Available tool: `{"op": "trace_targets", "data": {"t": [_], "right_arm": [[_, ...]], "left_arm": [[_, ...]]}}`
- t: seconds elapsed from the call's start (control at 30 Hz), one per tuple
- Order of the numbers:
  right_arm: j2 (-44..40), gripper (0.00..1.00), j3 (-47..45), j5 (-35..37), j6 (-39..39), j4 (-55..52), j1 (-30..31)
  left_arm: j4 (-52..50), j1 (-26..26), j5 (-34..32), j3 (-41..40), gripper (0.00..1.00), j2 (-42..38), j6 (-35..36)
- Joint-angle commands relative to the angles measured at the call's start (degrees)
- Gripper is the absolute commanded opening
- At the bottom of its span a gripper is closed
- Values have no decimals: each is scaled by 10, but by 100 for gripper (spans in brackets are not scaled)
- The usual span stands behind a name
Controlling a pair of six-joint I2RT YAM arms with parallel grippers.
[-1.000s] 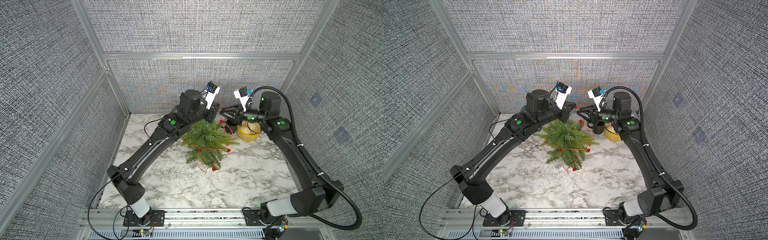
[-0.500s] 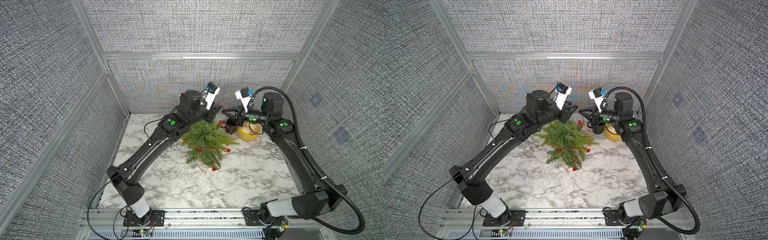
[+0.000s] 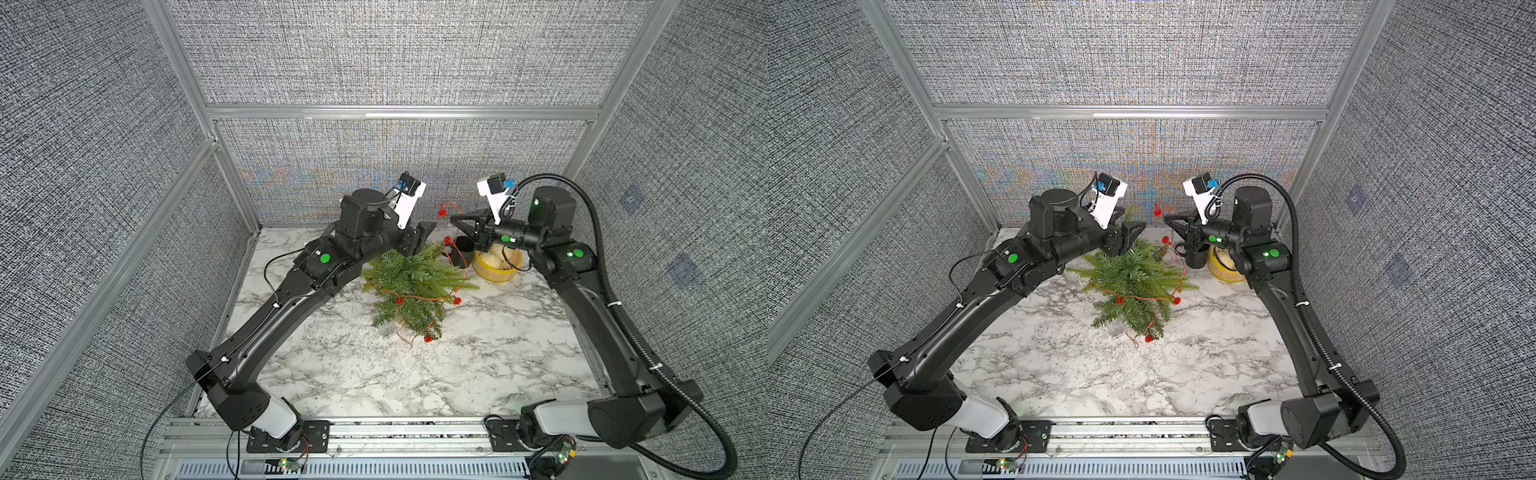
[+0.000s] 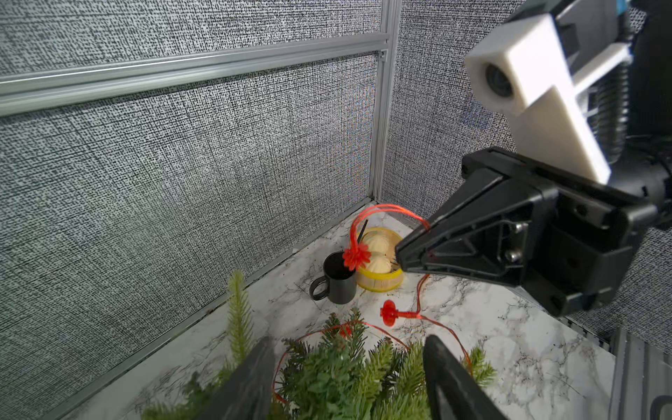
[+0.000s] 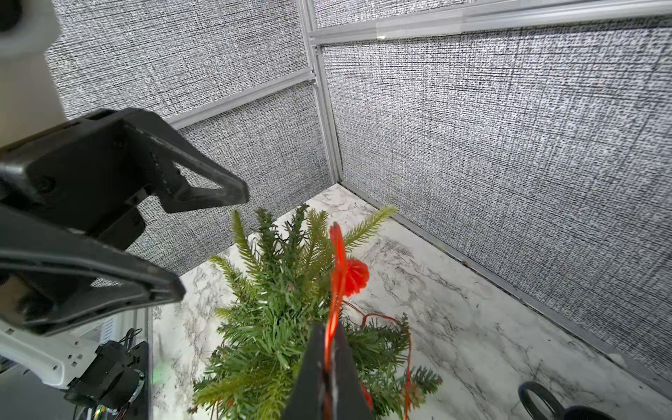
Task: Remove string lights from the small christmas tree
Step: Remove the light string from the Christmas tree.
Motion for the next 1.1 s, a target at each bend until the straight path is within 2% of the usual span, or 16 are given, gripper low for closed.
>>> {"op": "trace_targets", "data": {"t": [0.0, 0.37, 0.6, 0.9, 1.07], "right_arm": [[-9, 0, -8, 42, -1, 3, 0], [-47, 0, -32, 143, -2, -9, -3], [-76, 0, -33, 164, -9, -17, -3], [-96, 0, -27, 168, -8, -34, -2], [-116, 0, -35, 180, -12, -59, -2]], "left_arm": [[-6, 0, -9, -27, 67, -26, -12], [-15, -1, 11, -180, 67, -151, -79], [-3, 0, 51, -253, 64, -203, -110], [14, 0, 45, -321, 55, -247, -149], [14, -1, 42, -340, 54, -255, -164]]}}
